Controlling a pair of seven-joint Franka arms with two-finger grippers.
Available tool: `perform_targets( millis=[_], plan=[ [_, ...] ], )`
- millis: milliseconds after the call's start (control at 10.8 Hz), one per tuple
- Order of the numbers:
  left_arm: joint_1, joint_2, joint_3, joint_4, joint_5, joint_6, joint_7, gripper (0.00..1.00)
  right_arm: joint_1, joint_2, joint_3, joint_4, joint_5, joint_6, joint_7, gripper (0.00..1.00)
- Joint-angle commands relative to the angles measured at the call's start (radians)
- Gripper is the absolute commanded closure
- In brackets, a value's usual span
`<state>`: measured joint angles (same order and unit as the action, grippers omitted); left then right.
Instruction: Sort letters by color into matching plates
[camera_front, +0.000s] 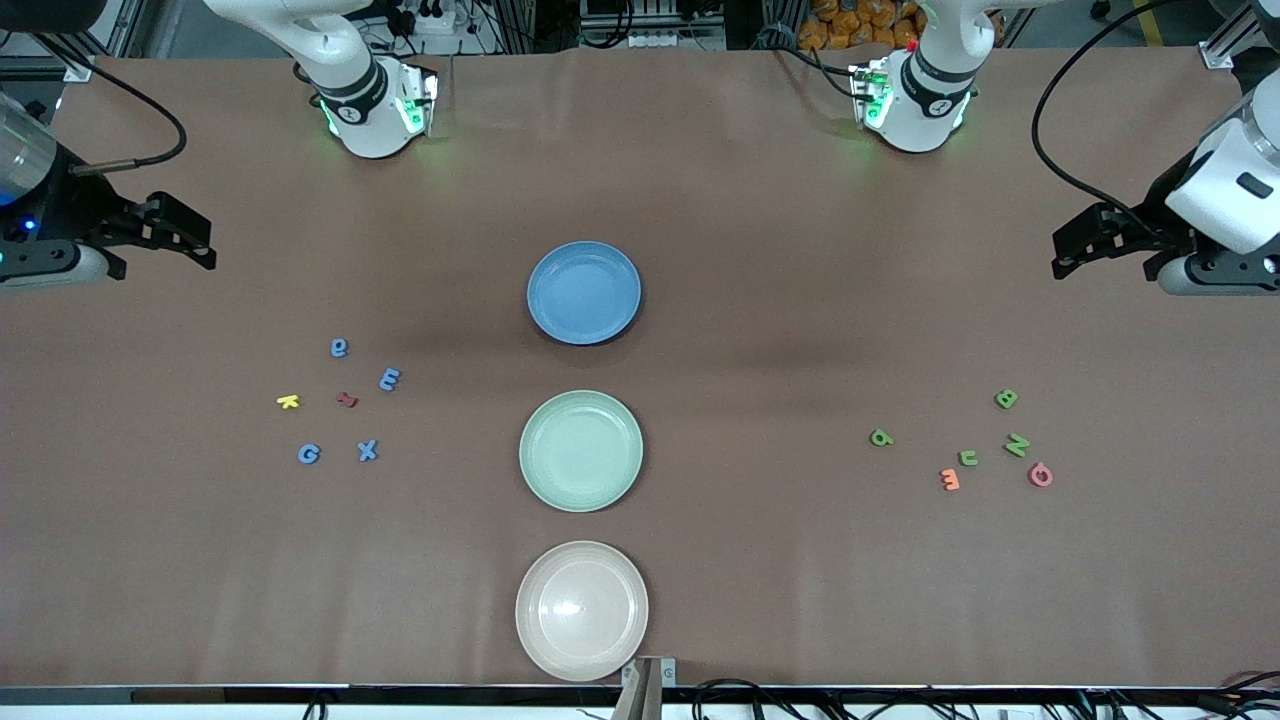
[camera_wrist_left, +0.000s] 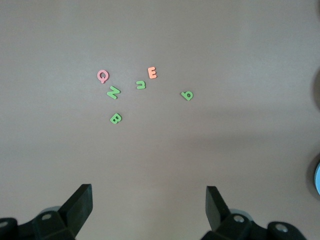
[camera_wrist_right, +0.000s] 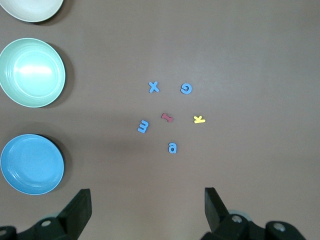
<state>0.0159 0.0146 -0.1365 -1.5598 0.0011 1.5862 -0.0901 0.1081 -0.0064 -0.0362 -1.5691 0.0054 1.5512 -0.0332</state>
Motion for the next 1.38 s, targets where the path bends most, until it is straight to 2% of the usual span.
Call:
perform_targets(
  millis=[0, 277, 553, 646, 738, 922, 1107, 1291],
  plan=[
    [0.002, -0.005, -0.002, 0.003, 0.01, -0.017, 0.009, 0.0, -0.001, -0.034, -0.007, -0.037, 0.016, 0.015, 0.019, 0.0],
    [0.002, 0.025, -0.002, 0.001, 0.014, -0.014, 0.001, 0.0, -0.011, -0.03, -0.004, -0.035, 0.015, 0.026, 0.009, 0.0],
    [0.059, 0.132, -0.002, -0.029, -0.007, -0.008, -0.022, 0.0, -0.007, -0.03, -0.004, -0.035, 0.007, 0.038, -0.007, 0.0],
    [0.052, 0.16, -0.003, -0.057, -0.01, 0.012, -0.09, 0.0, 0.001, -0.03, -0.007, -0.034, 0.004, 0.038, -0.008, 0.0],
    [0.046, 0.203, -0.012, -0.062, 0.0, 0.026, -0.244, 0.0, 0.011, -0.03, -0.011, -0.032, 0.002, 0.038, -0.008, 0.0],
    [0.032, 0.264, -0.012, -0.095, 0.014, 0.116, -0.329, 0.0, 0.012, -0.03, -0.011, -0.034, 0.002, 0.04, -0.008, 0.0],
    [0.035, 0.257, -0.011, -0.208, 0.014, 0.26, -0.423, 0.0, 0.016, -0.029, -0.027, -0.032, 0.002, 0.044, -0.008, 0.0],
    [0.003, 0.283, -0.011, -0.314, 0.049, 0.468, -0.66, 0.0, 0.018, -0.027, -0.033, -0.032, 0.007, 0.044, -0.008, 0.0]
  ],
)
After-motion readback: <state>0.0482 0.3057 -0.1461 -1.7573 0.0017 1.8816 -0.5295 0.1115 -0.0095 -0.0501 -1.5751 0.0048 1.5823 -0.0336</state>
